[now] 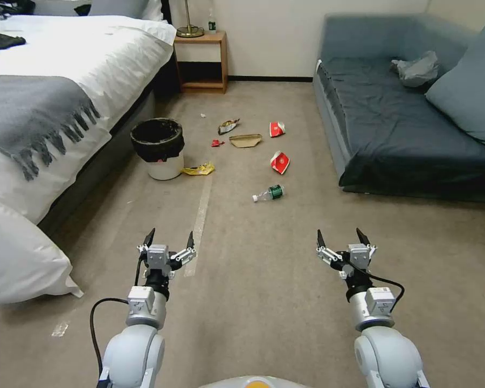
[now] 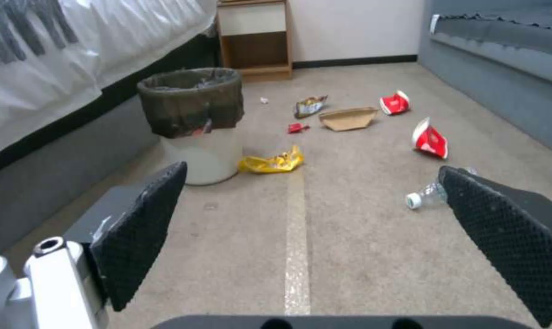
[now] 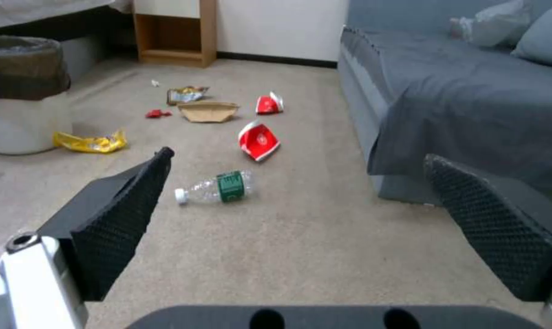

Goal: Pick up the trash can from the floor.

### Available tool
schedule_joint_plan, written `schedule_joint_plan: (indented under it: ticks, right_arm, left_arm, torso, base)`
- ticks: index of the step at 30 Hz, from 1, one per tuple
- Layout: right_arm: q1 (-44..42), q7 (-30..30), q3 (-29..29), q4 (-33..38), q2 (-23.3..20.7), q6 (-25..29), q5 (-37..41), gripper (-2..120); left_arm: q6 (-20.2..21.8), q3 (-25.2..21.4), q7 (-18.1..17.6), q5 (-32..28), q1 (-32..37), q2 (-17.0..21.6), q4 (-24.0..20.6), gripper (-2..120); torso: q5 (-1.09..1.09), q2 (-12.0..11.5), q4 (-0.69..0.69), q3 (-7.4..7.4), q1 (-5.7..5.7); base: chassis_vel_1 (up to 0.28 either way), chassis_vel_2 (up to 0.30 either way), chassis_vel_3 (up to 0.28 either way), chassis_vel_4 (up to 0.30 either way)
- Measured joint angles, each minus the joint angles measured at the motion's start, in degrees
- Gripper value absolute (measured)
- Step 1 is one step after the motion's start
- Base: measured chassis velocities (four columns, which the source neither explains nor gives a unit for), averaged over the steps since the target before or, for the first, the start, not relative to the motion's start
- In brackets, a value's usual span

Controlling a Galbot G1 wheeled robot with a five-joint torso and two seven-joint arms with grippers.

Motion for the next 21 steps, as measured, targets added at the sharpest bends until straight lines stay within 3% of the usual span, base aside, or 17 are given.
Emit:
schedule_joint_plan:
  ticks: [21]
  right_arm:
    - [0.0,0.0,0.0,0.0,0.0,0.0,0.0,100]
  left_arm:
    - [0.0,0.0,0.0,0.0,0.0,0.0,0.0,100]
  torso:
    - [0.00,0.0,0.00,0.00,0.00]
  base:
    - [0.000,0.000,0.000,0.000]
